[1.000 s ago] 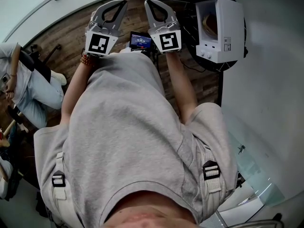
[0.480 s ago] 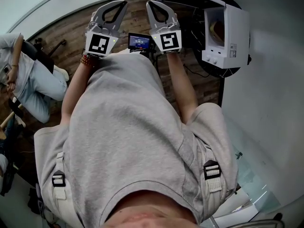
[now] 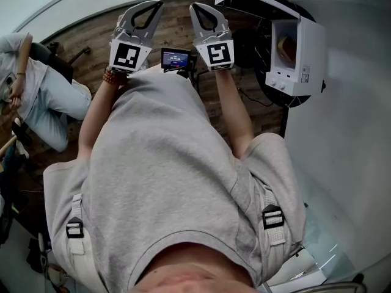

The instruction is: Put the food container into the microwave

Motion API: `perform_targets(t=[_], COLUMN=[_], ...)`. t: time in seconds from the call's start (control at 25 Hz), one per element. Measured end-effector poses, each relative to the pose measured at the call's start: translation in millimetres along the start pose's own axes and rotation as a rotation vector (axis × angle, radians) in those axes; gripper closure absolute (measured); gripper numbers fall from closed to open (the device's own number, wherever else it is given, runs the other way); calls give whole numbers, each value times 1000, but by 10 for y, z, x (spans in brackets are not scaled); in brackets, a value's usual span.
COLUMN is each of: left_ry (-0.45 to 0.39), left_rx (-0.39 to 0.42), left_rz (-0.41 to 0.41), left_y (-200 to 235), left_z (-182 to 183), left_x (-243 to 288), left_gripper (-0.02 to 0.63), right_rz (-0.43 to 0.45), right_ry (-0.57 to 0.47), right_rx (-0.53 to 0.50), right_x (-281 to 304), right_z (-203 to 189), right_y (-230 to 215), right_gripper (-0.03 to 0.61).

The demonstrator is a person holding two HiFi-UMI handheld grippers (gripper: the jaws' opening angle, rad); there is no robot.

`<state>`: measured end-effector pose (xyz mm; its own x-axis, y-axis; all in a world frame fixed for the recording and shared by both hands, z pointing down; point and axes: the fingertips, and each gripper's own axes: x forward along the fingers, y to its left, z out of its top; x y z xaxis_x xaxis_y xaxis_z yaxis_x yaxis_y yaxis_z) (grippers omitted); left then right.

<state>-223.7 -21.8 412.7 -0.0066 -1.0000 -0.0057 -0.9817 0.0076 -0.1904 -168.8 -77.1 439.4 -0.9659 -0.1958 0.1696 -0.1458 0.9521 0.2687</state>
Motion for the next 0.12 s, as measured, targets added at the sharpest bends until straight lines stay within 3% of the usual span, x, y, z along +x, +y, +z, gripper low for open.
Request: perform_targets(t=[0.12], left_ry=[0], left_rx=[11], left_rz=[16], left_y=[112], left_z=[36], left_x=[-90], left_gripper=[611], right_rz=[7], right_ry=[10], right_rx=[0], right_x=[66], right_z=[10], right_y=[110], right_gripper=[566])
